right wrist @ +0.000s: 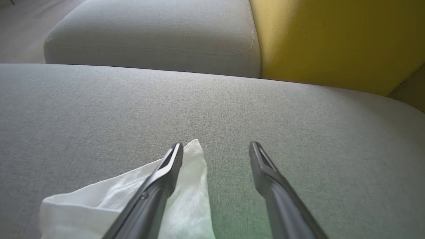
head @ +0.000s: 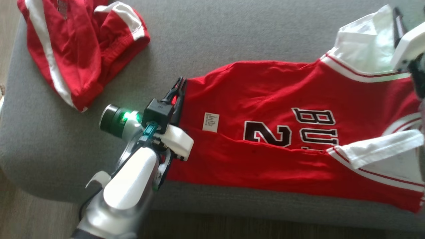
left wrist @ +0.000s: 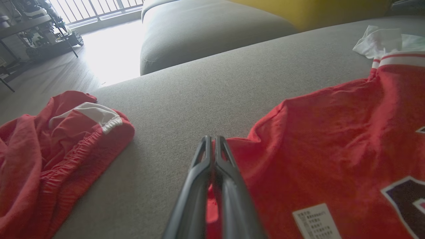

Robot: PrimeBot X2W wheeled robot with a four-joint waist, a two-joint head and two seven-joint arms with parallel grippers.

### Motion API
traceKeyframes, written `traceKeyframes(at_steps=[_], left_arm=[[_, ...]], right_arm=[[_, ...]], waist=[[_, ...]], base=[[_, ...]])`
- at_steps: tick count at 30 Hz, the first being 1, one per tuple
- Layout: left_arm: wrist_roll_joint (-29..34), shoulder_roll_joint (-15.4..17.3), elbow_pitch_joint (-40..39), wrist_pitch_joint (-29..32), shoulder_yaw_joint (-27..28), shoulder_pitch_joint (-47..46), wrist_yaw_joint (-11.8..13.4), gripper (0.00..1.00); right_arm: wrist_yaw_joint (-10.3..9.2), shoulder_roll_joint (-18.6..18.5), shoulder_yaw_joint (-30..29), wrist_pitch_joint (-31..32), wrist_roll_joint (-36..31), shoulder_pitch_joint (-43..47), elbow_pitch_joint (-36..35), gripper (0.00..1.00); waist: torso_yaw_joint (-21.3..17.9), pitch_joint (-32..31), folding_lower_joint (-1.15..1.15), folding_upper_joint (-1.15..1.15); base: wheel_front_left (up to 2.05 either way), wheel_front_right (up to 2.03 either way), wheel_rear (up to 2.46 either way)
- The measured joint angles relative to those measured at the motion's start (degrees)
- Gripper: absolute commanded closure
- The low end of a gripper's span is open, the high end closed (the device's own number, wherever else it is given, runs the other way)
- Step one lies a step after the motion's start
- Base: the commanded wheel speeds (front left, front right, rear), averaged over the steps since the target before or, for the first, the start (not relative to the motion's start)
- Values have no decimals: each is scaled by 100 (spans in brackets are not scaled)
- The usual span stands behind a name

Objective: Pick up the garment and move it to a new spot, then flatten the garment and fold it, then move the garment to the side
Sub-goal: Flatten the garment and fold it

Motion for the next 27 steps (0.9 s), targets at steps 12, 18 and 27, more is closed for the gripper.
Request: traceKeyframes(at_steps=[12,18,27], left_arm=[[0,-62,-69,0,-123,-348,-47,100],[-1,-75,-70,0,-130,-405,-47,100],[-1,-68,-14,0,-118,-404,-40,100]], right_arm=[[-1,-277,631,272,491,-938,1093,0],[-1,-350,954,269,772,-1129,1290,100],[0,-363,1434,-64,1048,-1168,1395,100]], waist=[[246,499,0,0],[297,561,0,0],[251,490,0,0]], base=[[0,0,0],[0,0,0],[0,0,0]])
